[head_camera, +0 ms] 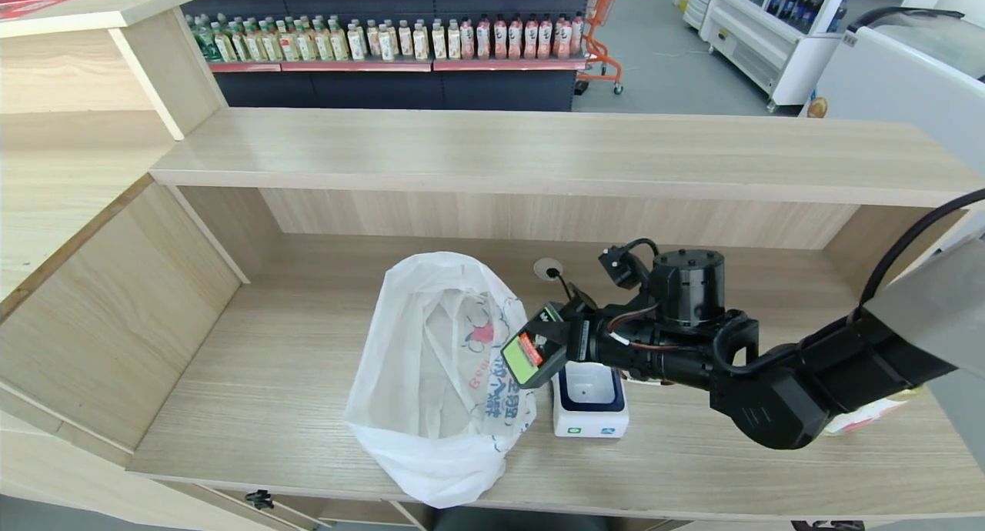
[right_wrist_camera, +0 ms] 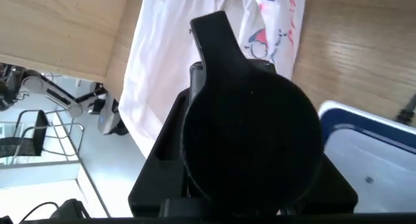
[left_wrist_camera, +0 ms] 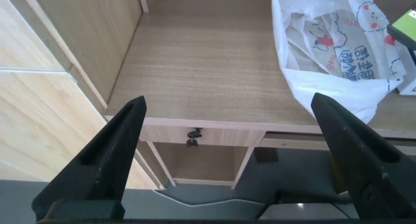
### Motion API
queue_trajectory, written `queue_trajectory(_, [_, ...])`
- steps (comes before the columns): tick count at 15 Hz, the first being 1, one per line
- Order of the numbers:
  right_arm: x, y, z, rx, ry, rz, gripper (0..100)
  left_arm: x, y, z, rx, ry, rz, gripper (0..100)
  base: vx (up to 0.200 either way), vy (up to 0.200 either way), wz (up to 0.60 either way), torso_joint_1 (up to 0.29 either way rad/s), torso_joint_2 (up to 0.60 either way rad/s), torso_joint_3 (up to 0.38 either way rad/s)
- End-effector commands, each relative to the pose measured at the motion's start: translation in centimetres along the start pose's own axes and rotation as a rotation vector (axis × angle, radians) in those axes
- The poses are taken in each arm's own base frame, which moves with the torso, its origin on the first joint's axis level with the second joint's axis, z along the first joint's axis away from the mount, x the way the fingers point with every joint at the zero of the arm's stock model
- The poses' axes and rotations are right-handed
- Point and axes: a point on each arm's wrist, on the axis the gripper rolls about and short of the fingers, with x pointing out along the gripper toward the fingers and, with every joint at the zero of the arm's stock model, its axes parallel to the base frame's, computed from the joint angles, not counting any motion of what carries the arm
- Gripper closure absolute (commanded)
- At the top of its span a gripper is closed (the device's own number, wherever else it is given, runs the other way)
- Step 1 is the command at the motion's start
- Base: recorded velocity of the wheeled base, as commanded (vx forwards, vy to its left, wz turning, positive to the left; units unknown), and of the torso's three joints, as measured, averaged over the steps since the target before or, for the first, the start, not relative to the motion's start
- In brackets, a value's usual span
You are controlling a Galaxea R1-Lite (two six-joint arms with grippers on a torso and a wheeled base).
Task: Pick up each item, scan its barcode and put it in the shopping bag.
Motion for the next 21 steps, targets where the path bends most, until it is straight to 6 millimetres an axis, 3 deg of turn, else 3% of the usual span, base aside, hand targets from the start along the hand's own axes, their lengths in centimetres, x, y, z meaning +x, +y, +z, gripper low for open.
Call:
queue_trajectory(1, [0.1,-1.1,-0.1,-0.021,0.004,-0.026,100,0.0,0.0,0.0,-0.001,-0.001,0.000,0,0.000,0.000,0.00,0.000,0.00,0.000])
queue_trajectory(3, [-0.5,-1.6,0.3,-0.056,0.007,-0.051,100,0.0,0.0,0.0,-0.001,-0.001,0.000,0,0.000,0.000,0.00,0.000,0.00,0.000])
queue_trajectory(6, [-3.4,-0.2,1.8,-0.075,-0.006,-0.065,100,0.0,0.0,0.0,-0.001,-0.001,-0.001,0,0.000,0.000,0.00,0.000,0.00,0.000])
queue_trajectory(11, [-5.2,-0.9,0.5,-0.073,0.045,-0.117,100,0.0,0.0,0.0,0.001,-0.001,0.000,0,0.000,0.000,0.00,0.000,0.00,0.000])
queue_trajectory(21, [-4.1,-3.5,-1.1,-0.041,0.083,-0.181,100,0.0,0.0,0.0,0.001,-0.001,0.000,0,0.000,0.000,0.00,0.000,0.00,0.000])
